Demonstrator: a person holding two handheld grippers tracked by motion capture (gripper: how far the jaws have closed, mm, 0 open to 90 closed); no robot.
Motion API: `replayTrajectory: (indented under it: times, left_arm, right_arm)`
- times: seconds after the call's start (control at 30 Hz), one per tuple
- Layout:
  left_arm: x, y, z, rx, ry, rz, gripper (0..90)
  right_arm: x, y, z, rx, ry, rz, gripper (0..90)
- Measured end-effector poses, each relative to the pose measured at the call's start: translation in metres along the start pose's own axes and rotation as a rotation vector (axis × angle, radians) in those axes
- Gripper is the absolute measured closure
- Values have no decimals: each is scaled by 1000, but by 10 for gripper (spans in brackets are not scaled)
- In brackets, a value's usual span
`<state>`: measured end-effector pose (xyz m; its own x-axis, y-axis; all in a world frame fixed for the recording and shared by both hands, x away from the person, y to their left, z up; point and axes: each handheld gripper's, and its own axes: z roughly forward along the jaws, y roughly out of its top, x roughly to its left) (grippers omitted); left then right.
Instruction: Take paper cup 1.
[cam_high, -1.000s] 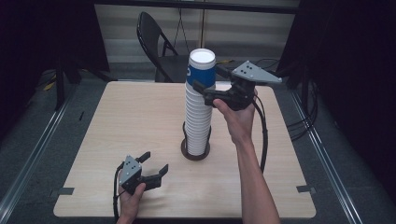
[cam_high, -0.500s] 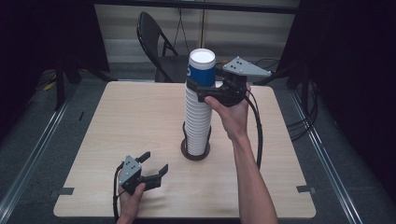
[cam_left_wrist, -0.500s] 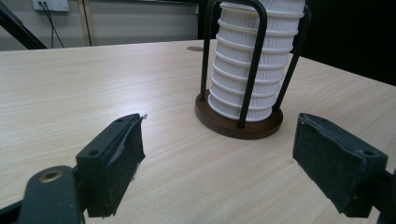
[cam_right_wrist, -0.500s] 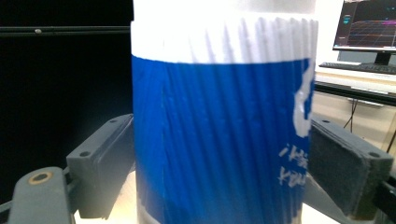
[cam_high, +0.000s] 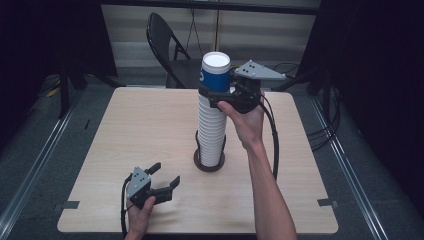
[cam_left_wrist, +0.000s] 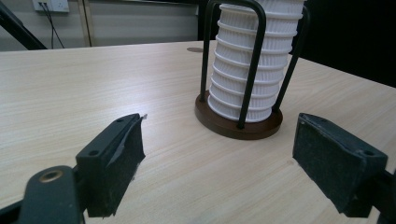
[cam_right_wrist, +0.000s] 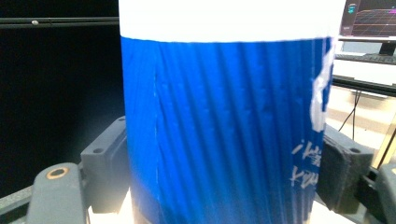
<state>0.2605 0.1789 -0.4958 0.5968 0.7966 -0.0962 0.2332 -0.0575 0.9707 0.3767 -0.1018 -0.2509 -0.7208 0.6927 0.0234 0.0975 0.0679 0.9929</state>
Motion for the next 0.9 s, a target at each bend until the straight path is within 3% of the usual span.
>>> replayTrajectory:
  times: [0.83,0.9]
  left_arm:
    - [0,0,0,5,-3,3,162]
    - [0,0,0,4,-3,2,162]
  right_arm:
    - [1,24,-7,-62,17,-4,212]
    - [1,26,-8,-74,2,3,213]
